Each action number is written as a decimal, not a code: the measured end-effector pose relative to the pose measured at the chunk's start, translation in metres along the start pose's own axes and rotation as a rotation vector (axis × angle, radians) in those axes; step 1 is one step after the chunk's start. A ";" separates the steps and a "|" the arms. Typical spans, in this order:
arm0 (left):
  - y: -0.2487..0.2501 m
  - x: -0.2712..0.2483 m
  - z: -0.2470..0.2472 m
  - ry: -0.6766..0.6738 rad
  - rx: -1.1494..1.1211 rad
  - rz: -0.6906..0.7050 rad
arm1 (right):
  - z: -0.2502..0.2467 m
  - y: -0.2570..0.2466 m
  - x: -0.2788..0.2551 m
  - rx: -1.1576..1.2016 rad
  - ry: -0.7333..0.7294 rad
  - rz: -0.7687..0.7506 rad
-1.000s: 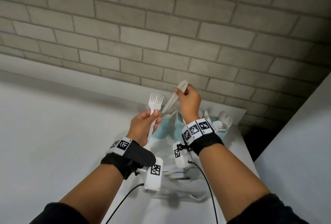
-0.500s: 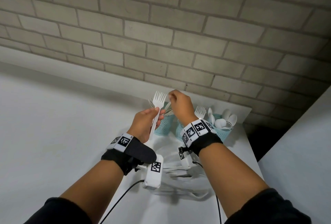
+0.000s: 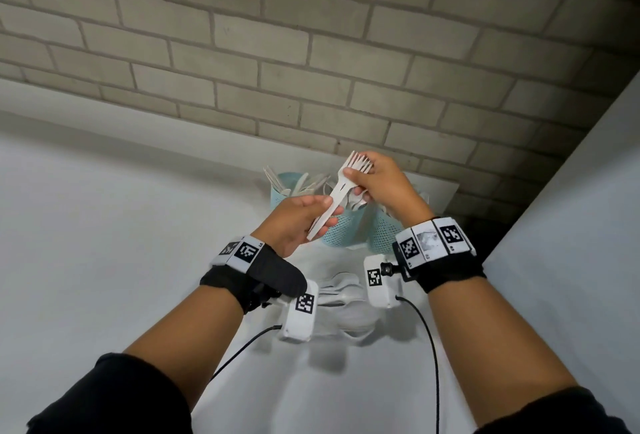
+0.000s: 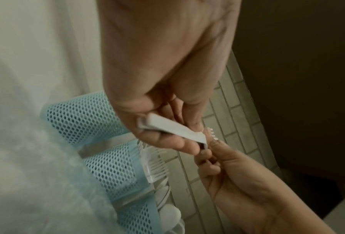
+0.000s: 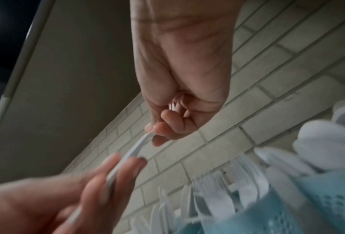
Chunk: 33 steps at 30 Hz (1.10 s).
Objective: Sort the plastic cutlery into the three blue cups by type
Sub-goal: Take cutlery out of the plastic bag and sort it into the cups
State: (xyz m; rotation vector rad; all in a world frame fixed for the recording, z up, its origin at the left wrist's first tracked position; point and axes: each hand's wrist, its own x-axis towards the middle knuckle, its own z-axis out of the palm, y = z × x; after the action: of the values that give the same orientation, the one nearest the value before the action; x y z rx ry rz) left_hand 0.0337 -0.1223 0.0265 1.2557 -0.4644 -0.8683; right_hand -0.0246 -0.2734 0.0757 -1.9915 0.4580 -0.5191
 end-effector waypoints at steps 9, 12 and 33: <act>-0.017 -0.001 0.007 -0.031 0.256 -0.048 | -0.059 -0.002 0.010 -0.007 0.520 -0.080; -0.024 0.000 0.003 -0.143 0.718 -0.089 | -0.040 0.014 0.011 -0.110 0.556 -0.141; -0.063 -0.006 -0.006 -0.495 1.700 -0.065 | 0.015 0.014 -0.056 -0.774 0.012 0.172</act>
State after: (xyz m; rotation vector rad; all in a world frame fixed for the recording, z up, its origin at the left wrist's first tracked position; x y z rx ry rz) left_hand 0.0155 -0.1179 -0.0341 2.5572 -1.7862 -0.7487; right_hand -0.0650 -0.2399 0.0475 -2.6436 0.9315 -0.2557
